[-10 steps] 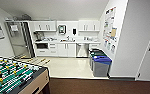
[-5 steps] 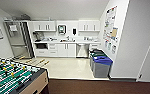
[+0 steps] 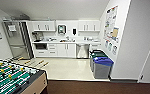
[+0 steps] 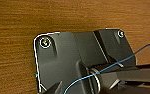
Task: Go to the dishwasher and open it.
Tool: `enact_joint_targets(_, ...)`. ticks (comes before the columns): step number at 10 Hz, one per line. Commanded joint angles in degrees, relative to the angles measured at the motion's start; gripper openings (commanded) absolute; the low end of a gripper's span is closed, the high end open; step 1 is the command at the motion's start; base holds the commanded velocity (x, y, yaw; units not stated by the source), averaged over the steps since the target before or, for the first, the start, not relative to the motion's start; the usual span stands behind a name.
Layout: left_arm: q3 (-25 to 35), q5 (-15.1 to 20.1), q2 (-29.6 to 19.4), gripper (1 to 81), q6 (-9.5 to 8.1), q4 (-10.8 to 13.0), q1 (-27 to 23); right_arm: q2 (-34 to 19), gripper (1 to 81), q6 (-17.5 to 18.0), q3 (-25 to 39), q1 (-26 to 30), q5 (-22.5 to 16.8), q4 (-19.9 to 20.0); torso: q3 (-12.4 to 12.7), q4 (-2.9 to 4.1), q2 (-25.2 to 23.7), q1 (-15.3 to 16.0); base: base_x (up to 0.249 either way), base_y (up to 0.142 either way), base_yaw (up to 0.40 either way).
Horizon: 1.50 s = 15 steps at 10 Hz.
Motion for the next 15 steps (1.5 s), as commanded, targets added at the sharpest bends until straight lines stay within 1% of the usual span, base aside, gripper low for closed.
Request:
enact_joint_targets(1, 0.5, 2.6, -1.1, 81.1, -0.14, 0.2, -2.9, -1.2, 81.1, -0.2, 0.6, 2.3, -2.8, -0.7, 0.0, 0.0, 0.0, 0.0, 0.088, 0.0, 0.0)
enact_joint_targets(6, 0.5, 2.5, -1.1, 81.1, -0.14, 0.2, -3.0, -1.2, 81.1, -0.3, 0.5, 2.3, -2.8, -0.7, 0.0, 0.0, 0.0, 0.0, 0.107, 0.0, 0.0)
enact_joint_targets(15, 0.5, 2.5, -1.2, 81.1, -0.14, 0.3, -3.0, -1.0, 81.1, -0.3, 0.3, 2.7, -2.8, -0.8, 0.0, 0.0, 0.0, 0.0, 0.137, 0.0, 0.0)
